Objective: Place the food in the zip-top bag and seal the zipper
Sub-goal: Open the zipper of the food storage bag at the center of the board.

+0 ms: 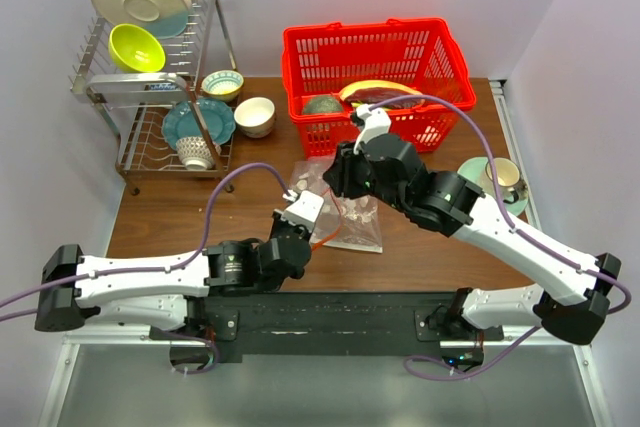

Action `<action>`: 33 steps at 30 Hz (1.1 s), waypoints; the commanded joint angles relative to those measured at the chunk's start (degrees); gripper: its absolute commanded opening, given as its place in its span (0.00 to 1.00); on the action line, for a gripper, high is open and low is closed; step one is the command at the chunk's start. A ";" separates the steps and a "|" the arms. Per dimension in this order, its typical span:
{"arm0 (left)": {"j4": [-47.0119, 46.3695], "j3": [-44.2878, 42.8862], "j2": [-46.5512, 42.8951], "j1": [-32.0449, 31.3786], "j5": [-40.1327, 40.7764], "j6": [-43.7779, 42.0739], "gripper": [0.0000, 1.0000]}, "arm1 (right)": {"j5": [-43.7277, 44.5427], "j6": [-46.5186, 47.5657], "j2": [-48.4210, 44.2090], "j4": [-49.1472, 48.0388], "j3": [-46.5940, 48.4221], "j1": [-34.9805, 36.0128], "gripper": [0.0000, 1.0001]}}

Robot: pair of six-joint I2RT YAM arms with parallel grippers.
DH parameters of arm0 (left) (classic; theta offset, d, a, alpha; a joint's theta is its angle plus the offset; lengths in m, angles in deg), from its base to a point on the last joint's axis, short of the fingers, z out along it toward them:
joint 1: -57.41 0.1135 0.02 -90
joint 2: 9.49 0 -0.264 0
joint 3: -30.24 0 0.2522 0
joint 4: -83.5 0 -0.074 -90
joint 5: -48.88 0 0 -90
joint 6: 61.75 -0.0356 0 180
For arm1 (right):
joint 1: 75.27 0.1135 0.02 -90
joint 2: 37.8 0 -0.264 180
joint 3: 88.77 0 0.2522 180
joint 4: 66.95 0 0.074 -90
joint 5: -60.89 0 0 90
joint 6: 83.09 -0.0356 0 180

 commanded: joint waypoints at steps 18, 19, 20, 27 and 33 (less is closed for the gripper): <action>5.44 -11.18 -0.26 9.16 -20.18 9.42 0.00 | -13.21 2.84 -20.83 -20.92 -33.50 -0.11 0.82; 5.62 -11.45 -0.08 9.16 -20.53 9.77 0.00 | -13.39 2.75 -20.30 -22.24 -33.50 -0.11 0.81; 5.71 -11.63 -0.08 9.16 -21.14 9.86 0.00 | -13.30 2.49 -19.77 -22.68 -33.59 -0.19 0.79; 6.85 -12.42 -0.69 9.16 -22.55 10.83 0.00 | -9.09 2.13 -15.28 -19.88 -29.99 -0.11 0.51; 10.53 -14.00 -3.59 9.16 -22.47 12.50 0.00 | -12.76 2.31 -13.27 -22.59 -28.15 -0.11 0.45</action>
